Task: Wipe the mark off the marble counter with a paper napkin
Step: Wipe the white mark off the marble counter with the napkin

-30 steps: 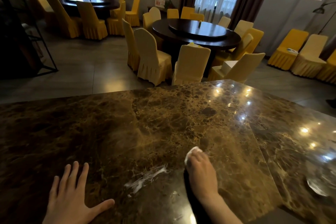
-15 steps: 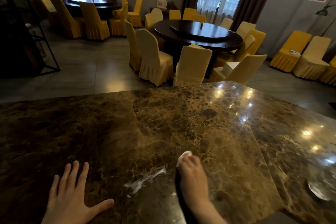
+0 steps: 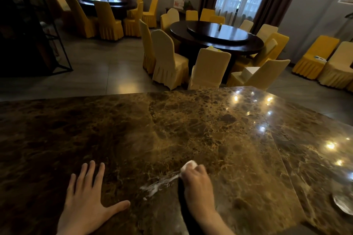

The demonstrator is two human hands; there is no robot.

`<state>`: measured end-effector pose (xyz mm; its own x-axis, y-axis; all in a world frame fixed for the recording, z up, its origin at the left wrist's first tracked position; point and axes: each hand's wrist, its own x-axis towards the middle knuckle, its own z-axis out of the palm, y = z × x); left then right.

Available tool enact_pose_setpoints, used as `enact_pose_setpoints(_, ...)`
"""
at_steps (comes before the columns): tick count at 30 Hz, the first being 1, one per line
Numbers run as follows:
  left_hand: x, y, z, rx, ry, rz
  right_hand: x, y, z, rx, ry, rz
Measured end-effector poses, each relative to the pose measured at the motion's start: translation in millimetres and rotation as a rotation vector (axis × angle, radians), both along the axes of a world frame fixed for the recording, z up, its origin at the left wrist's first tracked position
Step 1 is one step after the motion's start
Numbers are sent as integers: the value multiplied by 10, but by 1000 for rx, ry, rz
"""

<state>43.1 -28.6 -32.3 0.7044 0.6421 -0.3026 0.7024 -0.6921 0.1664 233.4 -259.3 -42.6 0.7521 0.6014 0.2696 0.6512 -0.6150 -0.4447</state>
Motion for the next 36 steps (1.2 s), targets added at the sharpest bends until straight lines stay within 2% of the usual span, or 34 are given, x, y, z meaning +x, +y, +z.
enact_pose_setpoints(2, -21, 5, -17, 3, -18, 3, -77, -8, 22, 8, 58, 82)
enact_pose_setpoints(4, -26, 9, -29, 4, -23, 0, 72, -92, 97, 17, 108, -53)
enact_pose_setpoints(7, -44, 6, -37, -26, -23, -12, 232, -84, 236, 10, 74, -225)
enact_pose_setpoints(9, -55, 27, -32, -36, -35, -29, 20, 112, 280, -14, 45, -121)
enact_pose_setpoints(12, -71, 57, -25, -44, -28, -58, -470, 350, 127, -37, 32, 183)
enact_pose_setpoints(14, -105, 67, -23, -51, -24, -94, -506, 360, 81, -68, -19, 304)
enact_pose_setpoints(16, -129, 81, -23, -66, -15, -117, -347, 285, 106, -53, -10, 216)
enact_pose_setpoints(19, -139, 75, -25, -65, -24, -130, -71, 144, 154, -44, -1, -54)
enact_pose_setpoints(21, -138, 68, -29, -60, -19, -133, -119, 179, 163, -84, -13, -80)
enact_pose_setpoints(25, -142, 67, -27, -50, -30, -138, -570, 318, 34, -79, -8, 248)
enact_pose_setpoints(27, -136, 77, -27, -47, -37, -134, -576, 261, 45, -73, 27, 322)
enact_pose_setpoints(28, -138, 75, -30, -45, -42, -132, -489, 214, 69, -42, 38, 269)
enact_pose_setpoints(31, -145, 71, -26, -40, -33, -136, -117, 102, 171, 38, 46, -103)
enact_pose_setpoints(32, -141, 67, -26, -43, -31, -136, -42, 107, 206, 38, 51, -155)
enact_pose_setpoints(34, -136, 60, -32, -41, -35, -133, -65, 225, 258, 16, 80, -136)
enact_pose_setpoints(36, -133, 70, -31, -35, -32, -133, -274, 374, 224, -25, 103, 16)
